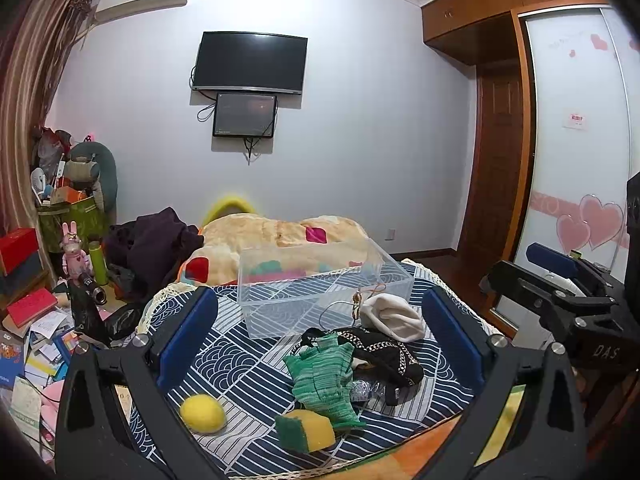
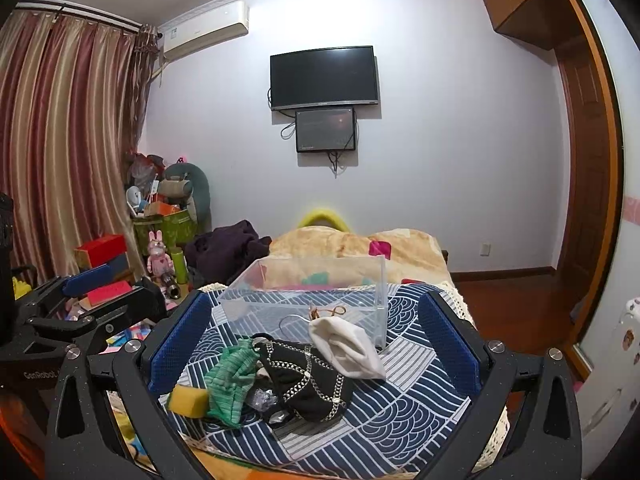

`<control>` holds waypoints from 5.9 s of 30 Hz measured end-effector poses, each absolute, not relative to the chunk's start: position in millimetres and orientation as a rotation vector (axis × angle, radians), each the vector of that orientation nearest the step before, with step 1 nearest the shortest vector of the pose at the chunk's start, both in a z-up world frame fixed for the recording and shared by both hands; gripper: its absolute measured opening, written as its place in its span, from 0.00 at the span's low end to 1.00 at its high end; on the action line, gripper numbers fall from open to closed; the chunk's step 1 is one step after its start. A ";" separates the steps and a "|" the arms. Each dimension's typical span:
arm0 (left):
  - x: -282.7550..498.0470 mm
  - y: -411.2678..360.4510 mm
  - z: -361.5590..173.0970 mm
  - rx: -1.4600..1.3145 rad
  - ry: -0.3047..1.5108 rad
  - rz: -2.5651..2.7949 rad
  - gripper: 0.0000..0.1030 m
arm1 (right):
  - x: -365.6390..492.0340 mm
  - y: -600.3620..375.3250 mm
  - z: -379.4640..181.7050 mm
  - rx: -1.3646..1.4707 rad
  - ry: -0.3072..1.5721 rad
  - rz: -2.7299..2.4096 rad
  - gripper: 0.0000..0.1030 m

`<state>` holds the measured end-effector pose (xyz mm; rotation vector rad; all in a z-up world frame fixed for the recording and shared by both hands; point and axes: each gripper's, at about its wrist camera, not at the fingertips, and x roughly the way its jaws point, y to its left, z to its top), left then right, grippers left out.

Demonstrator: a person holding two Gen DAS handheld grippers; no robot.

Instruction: Organize soft objects

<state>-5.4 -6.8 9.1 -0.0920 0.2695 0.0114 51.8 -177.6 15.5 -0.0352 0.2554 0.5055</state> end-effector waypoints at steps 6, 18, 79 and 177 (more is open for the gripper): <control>-6.0 -6.8 10.2 -0.093 0.269 0.009 1.00 | 51.7 -177.9 17.1 -0.034 0.255 0.504 1.00; -5.0 -8.4 11.8 -0.089 0.267 0.005 1.00 | 51.9 -178.3 18.2 -0.032 0.252 0.505 1.00; 51.9 92.8 -150.1 -0.221 0.751 0.245 0.44 | 174.2 -167.9 -72.9 0.000 0.684 0.545 0.57; 69.5 11.3 -71.4 -0.058 0.726 -0.078 0.92 | 117.6 -170.8 -53.3 -0.079 0.659 0.636 0.74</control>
